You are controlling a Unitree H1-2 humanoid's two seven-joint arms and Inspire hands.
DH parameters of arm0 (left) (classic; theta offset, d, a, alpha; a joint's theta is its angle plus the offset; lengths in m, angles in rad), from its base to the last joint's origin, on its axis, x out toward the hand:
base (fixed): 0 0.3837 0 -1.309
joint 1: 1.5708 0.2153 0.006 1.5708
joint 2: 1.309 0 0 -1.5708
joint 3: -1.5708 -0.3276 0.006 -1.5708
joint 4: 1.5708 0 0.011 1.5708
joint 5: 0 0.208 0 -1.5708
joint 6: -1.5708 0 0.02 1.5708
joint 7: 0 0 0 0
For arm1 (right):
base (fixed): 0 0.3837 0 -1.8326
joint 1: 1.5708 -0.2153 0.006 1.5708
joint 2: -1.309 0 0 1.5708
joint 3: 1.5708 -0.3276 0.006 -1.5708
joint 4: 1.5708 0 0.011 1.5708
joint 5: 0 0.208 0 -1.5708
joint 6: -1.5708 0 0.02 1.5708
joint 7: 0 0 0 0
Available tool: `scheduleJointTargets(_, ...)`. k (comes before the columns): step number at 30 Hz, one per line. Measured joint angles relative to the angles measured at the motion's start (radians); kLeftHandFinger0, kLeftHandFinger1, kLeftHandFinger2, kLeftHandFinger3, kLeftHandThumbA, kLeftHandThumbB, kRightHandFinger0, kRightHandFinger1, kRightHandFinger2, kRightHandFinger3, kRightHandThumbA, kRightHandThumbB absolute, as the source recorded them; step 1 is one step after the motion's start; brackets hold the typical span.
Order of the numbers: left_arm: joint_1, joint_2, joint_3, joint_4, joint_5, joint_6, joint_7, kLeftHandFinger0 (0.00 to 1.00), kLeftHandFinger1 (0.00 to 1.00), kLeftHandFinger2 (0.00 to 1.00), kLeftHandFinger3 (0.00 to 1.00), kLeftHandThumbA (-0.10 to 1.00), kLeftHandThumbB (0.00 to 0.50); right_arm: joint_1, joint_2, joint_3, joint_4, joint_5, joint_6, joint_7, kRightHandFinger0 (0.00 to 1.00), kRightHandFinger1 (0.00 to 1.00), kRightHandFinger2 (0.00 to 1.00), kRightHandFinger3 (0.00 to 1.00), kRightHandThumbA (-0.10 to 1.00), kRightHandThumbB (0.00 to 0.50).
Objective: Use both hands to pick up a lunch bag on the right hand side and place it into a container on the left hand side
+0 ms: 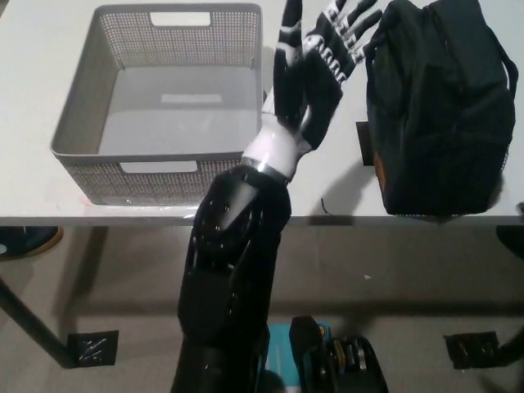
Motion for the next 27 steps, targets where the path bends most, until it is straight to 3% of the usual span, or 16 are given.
scheduleJointTargets(5, -0.022, -0.026, 0.048, 0.081, -0.041, 0.032, 0.031, 1.0, 1.0, 1.0, 1.0, 1.0, 0.261, -0.054, -0.045, -0.065, 0.015, 0.057, 0.04, -0.014, 1.0, 1.0, 1.0, 1.0, 1.0, 0.162)
scheduleJointTargets(10, -0.033, -0.034, 0.058, 0.149, -0.054, 0.041, 0.05, 1.0, 1.0, 1.0, 1.0, 1.0, 0.248, -0.109, -0.087, -0.106, 0.042, 0.1, 0.075, -0.02, 1.0, 1.0, 1.0, 1.0, 1.0, 0.118)
scheduleJointTargets(16, -0.072, -0.045, 0.089, 0.293, -0.067, 0.035, 0.077, 1.0, 1.0, 1.0, 1.0, 1.0, 0.256, -0.184, -0.12, -0.129, 0.12, 0.152, 0.118, -0.022, 1.0, 1.0, 1.0, 1.0, 1.0, 0.131)
scheduleJointTargets(18, -0.093, -0.042, 0.108, 0.348, -0.072, 0.026, 0.082, 1.0, 1.0, 1.0, 1.0, 1.0, 0.271, -0.206, -0.124, -0.129, 0.149, 0.17, 0.129, -0.018, 1.0, 1.0, 1.0, 1.0, 1.0, 0.119)
scheduleJointTargets(19, -0.114, -0.041, 0.119, 0.395, -0.075, 0.019, 0.087, 1.0, 1.0, 1.0, 1.0, 1.0, 0.258, -0.226, -0.128, -0.129, 0.173, 0.183, 0.138, -0.014, 1.0, 1.0, 1.0, 1.0, 1.0, 0.074)
scheduleJointTargets(25, -0.162, -0.035, 0.152, 0.498, -0.077, -0.024, 0.098, 1.0, 1.0, 1.0, 1.0, 1.0, 0.288, -0.337, -0.146, -0.126, 0.314, 0.235, 0.173, 0.008, 1.0, 1.0, 1.0, 1.0, 1.0, 0.163)
scheduleJointTargets(27, -0.163, -0.03, 0.152, 0.512, -0.076, -0.037, 0.098, 1.0, 1.0, 1.0, 1.0, 1.0, 0.299, -0.37, -0.15, -0.122, 0.348, 0.244, 0.181, 0.015, 1.0, 1.0, 1.0, 1.0, 1.0, 0.157)
